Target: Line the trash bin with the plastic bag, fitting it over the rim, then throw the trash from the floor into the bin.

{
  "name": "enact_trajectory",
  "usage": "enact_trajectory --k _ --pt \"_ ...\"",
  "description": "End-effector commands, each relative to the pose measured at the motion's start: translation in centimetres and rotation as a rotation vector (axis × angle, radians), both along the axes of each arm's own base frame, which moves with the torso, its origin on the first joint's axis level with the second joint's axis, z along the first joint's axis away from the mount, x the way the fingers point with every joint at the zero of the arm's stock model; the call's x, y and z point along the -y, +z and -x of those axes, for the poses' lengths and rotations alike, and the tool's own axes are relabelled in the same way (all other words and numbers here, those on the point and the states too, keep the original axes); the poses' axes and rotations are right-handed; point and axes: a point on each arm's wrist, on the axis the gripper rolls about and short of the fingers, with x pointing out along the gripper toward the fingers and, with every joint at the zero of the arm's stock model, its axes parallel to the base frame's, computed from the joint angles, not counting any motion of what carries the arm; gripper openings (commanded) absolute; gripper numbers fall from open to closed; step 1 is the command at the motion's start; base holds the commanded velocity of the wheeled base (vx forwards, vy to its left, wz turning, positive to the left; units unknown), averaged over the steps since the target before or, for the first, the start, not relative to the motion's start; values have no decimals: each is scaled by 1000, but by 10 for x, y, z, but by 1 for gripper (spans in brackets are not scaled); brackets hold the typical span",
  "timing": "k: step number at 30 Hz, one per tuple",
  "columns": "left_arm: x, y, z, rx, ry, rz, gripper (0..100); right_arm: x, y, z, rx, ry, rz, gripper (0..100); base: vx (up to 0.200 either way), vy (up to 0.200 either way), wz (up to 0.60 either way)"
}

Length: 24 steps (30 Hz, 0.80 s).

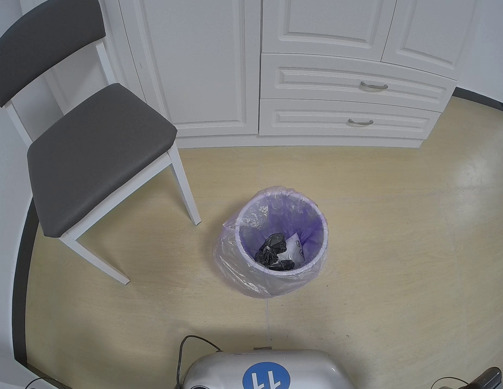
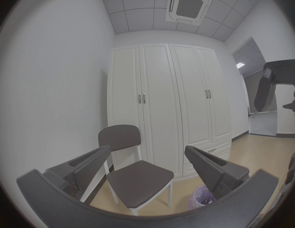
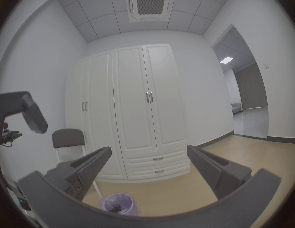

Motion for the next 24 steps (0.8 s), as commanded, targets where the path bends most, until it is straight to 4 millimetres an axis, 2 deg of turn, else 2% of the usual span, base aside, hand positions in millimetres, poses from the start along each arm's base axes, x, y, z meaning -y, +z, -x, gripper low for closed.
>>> enact_trajectory --k 1,6,14,24 --pt "1 -13 4 -8 10 1 100 -1 -20 2 -6 45 26 100 0 0 0" --pt "2 -24 3 -16 -3 37 100 -1 -32 -9 -56 43 32 100 0 0 0" --pt "2 -38 2 -30 0 47 100 -1 -41 -19 -102 46 35 100 0 0 0" --pt "4 -66 -8 -85 12 60 100 -1 -63 -38 -200 24 77 100 0 0 0"
